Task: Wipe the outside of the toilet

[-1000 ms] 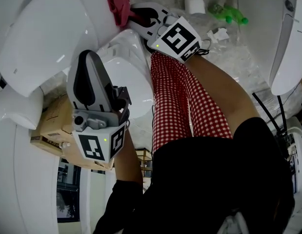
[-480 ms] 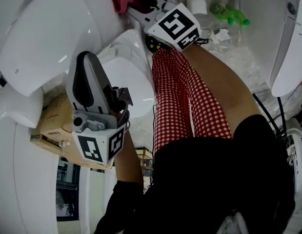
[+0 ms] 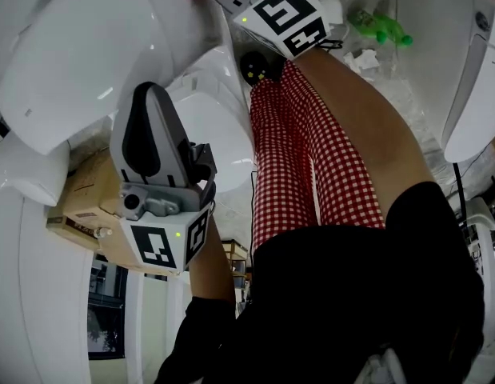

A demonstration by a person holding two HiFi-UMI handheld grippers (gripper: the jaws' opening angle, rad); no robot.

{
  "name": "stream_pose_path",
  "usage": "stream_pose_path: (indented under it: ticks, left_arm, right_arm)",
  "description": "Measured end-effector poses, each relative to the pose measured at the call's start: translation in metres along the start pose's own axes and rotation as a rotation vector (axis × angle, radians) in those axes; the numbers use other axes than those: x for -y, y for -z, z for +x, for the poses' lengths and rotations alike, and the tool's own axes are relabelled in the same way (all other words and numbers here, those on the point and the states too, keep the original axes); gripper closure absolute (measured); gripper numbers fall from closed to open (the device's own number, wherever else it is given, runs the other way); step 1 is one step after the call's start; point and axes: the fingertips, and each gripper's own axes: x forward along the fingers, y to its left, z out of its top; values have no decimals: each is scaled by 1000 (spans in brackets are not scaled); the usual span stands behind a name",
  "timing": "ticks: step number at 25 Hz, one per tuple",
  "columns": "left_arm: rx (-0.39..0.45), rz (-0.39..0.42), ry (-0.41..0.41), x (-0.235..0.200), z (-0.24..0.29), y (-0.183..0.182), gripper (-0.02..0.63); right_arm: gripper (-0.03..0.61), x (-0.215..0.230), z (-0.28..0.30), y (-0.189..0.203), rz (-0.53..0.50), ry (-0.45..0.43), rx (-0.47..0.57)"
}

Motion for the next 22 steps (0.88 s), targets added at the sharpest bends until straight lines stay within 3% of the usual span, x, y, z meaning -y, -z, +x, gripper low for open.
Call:
stream_pose_path:
  ticks: [10,14,18,22]
  left_arm:
    - [-4,-19,-18,-5,-8,5,603]
    - [45,-117,-25,-11,-14,-4,603]
    - [15,-11,-10,-14,-18,-14,603]
    - [25,8,18,-10,-17,-28,603]
  right_arm:
    - [523,21,15,-2,-32,40,-21]
    - [523,27,10,-13,-30,78,2]
    - [523,24,-9,-33,-5,101,48]
    - [523,4,-32,-65,2,74,109]
